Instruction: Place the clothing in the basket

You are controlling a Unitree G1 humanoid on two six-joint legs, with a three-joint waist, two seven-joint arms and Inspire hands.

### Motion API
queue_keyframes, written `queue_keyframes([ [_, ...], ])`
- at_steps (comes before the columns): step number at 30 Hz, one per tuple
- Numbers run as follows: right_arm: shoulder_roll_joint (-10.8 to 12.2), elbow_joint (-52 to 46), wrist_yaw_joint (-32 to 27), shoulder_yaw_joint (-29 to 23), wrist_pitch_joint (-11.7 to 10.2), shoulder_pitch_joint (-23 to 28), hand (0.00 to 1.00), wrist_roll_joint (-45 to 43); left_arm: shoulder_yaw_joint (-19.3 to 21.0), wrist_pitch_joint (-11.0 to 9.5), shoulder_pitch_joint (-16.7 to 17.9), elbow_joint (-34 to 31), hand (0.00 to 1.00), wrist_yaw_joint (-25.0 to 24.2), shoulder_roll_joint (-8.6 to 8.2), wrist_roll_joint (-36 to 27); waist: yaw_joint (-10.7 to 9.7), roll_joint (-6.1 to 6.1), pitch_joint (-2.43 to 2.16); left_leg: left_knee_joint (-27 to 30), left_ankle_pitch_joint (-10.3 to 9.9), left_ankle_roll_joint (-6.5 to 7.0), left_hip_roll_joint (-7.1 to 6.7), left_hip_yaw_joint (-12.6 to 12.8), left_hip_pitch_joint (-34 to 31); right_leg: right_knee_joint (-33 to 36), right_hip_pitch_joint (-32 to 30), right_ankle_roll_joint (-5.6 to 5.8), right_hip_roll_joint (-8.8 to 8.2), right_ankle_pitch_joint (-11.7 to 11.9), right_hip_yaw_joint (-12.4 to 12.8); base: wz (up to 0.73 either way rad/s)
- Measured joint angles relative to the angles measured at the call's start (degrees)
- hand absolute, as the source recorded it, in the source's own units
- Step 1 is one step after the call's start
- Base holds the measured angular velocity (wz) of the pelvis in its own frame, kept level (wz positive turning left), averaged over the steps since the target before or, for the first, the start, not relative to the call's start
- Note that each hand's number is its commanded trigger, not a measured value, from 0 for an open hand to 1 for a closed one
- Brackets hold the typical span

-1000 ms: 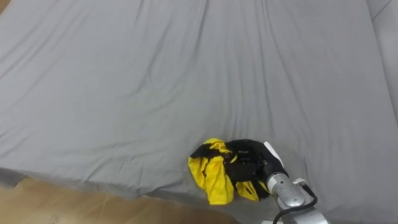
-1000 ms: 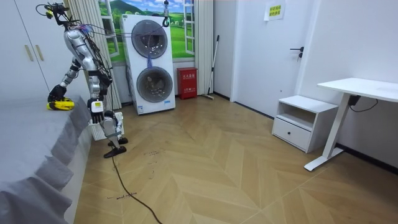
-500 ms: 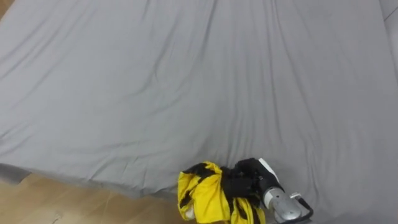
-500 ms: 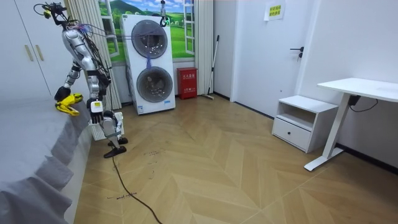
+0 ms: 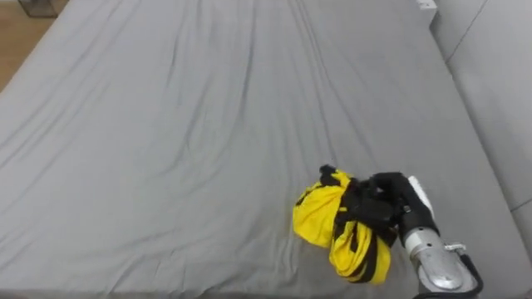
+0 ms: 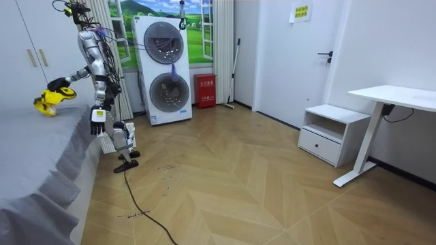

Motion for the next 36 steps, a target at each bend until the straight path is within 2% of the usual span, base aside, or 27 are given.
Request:
queue_keyframes([
  [1, 0.0, -1.5, -0.2, -1.4, 0.0, 0.2, 1.0, 0.1, 0.7, 0.0, 0.0, 0.0, 0.0, 0.1, -0.23, 1.2, -0.7, -0.07, -0.18, -0.3, 0.0, 0.02, -0.02, 0.7, 0.4, 0.1, 0.4, 0.09, 0.06, 0.0, 0.8, -0.19],
  [4, 0.0, -6.0, -0.6, -4.5, 0.1, 1.9, 1.0, 0.3, 2.2, 0.0, 0.3, -0.7, 0.0, 0.1, -0.34, 4.6, -2.3, -0.5, -0.31, -0.4, 0.0, 0.04, -0.05, 1.9, 1.8, 0.7, 1.1, 0.16, -0.03, 0.1, 2.1, -0.29],
  [5, -0.1, -7.6, -1.0, -5.7, 0.3, 2.7, 1.0, 0.5, 2.7, 0.1, 0.5, -0.7, 0.0, 0.1, -0.33, 5.6, -2.5, -0.85, -0.53, -0.4, 0.0, 0.04, -0.03, 2.8, 2.6, 0.8, 1.5, 0.17, -0.08, 0.1, 3.0, -0.33],
  [8, -0.1, -10.8, -1.1, -8.0, 1.1, 2.9, 1.0, 0.6, 3.3, 0.2, 0.3, -0.7, 0.0, 0.2, -0.3, 7.6, -3.4, -1.21, -0.48, -0.4, -0.2, -0.11, 0.05, 4.0, 3.7, 0.6, 2.1, 0.2, -0.04, 0.1, 4.1, -0.31],
  [10, -0.1, -13.4, -0.8, -11.1, 1.4, 3.1, 1.0, 1.3, 4.9, 0.5, 0.4, -1.0, 0.0, 0.2, -0.35, 8.7, -5.1, -1.48, -0.46, -0.4, -0.7, -0.1, 0.09, 4.5, 4.3, 0.5, 2.1, 0.33, 0.2, 0.0, 4.9, -0.13],
  [11, -0.1, -13.9, -0.8, -11.9, 1.5, 3.1, 1.0, 1.9, 5.0, 0.6, 0.4, -1.1, 0.0, 0.2, -0.32, 8.7, -5.3, -1.47, -0.45, -0.4, -0.9, -0.1, 0.09, 4.7, 4.4, 0.5, 2.1, 0.33, 0.34, 0.0, 5.3, -0.2],
  [13, -0.1, -15.2, -1.0, -15.2, 1.7, 3.6, 1.0, 3.7, 5.1, 1.3, 0.7, -1.8, 0.0, 0.2, -0.12, 8.6, -6.1, -1.64, -0.54, -0.4, -1.3, -0.1, 0.22, 6.0, 5.1, 0.7, 2.2, 0.36, 0.64, 0.0, 6.9, -0.29],
  [14, -0.2, -15.5, -1.0, -16.0, 2.1, 3.8, 1.0, 3.7, 5.2, 1.5, 1.1, -2.1, 0.0, 0.2, -0.13, 8.6, -6.2, -1.64, -0.54, -0.4, -1.5, -0.1, 0.38, 6.3, 5.3, 0.8, 2.2, 0.38, 0.76, 0.0, 7.3, -0.31],
  [16, -0.2, -15.9, -1.8, -18.5, 3.8, 4.2, 1.0, 3.7, 6.0, 2.6, 2.4, -2.8, 0.0, 0.2, -0.13, 8.5, -6.8, -1.86, -0.43, -0.5, -2.2, -0.07, 1.17, 8.5, 6.2, 0.9, 2.0, 0.42, 1.23, 0.0, 9.0, -0.41],
  [21, -0.2, -17.0, -2.8, -20.6, 5.3, 7.8, 1.0, 4.4, 6.6, 4.3, 3.3, -2.7, 0.0, 0.2, -0.09, 8.4, -7.7, -1.94, -0.55, -0.4, -4.0, -0.65, 2.34, 12.6, 7.9, 1.0, 1.9, 0.29, 2.59, 0.4, 12.8, -0.52],
  [22, -0.2, -17.0, -2.8, -20.6, 5.9, 8.3, 1.0, 4.9, 6.6, 5.2, 3.6, -2.7, 0.0, 0.3, -0.09, 8.4, -8.4, -1.81, -0.6, -0.3, -4.3, -0.77, 2.58, 13.6, 8.1, 1.0, 1.8, 0.27, 2.86, 0.5, 13.7, -0.48],
  [24, -0.1, -16.9, -2.7, -21.1, 6.0, 9.5, 1.0, 5.9, 6.5, 5.9, 4.3, -2.7, 0.0, 0.8, -0.09, 8.4, -9.6, -1.63, -0.68, -0.3, -4.4, -0.84, 2.76, 15.0, 8.2, 0.9, 1.6, 0.31, 3.1, 0.8, 15.1, -0.37],
  [27, 0.2, -15.0, -2.4, -21.3, 6.1, 11.1, 1.0, 6.5, 5.7, 6.7, 5.0, -2.7, 0.0, 1.4, -0.03, 8.3, -10.7, -1.17, -0.52, -0.2, -4.7, -1.05, 3.14, 17.4, 8.1, 2.0, -0.1, 0.31, 3.68, 1.0, 17.2, -0.42],
  [31, 1.6, -5.5, -1.8, -21.2, 6.4, 11.1, 1.0, 3.7, 3.6, 8.0, 4.6, -1.7, 0.0, 2.3, -0.03, 8.3, -12.9, 0.26, -0.65, 0.8, -5.3, -1.01, 3.55, 19.6, 6.1, 2.9, -2.9, 0.48, 4.15, 1.2, 19.9, -0.32],
  [32, 1.9, -4.3, -1.7, -21.2, 6.5, 11.1, 1.0, 3.6, 3.5, 8.1, 4.6, -1.7, 0.0, 2.3, -0.12, 8.3, -13.2, 0.58, -0.59, 0.9, -5.4, -0.92, 3.57, 20.0, 5.6, 3.4, -3.7, 0.49, 4.21, 1.2, 20.1, -0.34],
  [34, 2.3, -2.6, -1.4, -21.1, 7.6, 11.3, 1.0, 3.3, 2.4, 8.6, 3.9, -1.7, 0.0, 2.3, 0.0, 7.5, -13.8, 1.8, -0.38, 1.8, -5.5, -0.65, 3.64, 21.7, 2.6, 6.2, -8.4, 0.68, 4.66, 1.2, 22.3, -0.5],
  [36, 2.3, -0.9, -1.5, -21.1, 7.4, 10.5, 1.0, 3.3, 2.0, 8.7, 3.4, -1.6, 0.0, 2.3, 0.27, 5.9, -15.1, 2.31, -0.17, 3.1, -5.6, -0.46, 3.67, 22.0, -0.2, 8.0, -11.8, 0.86, 4.7, 1.2, 23.0, -0.36],
])
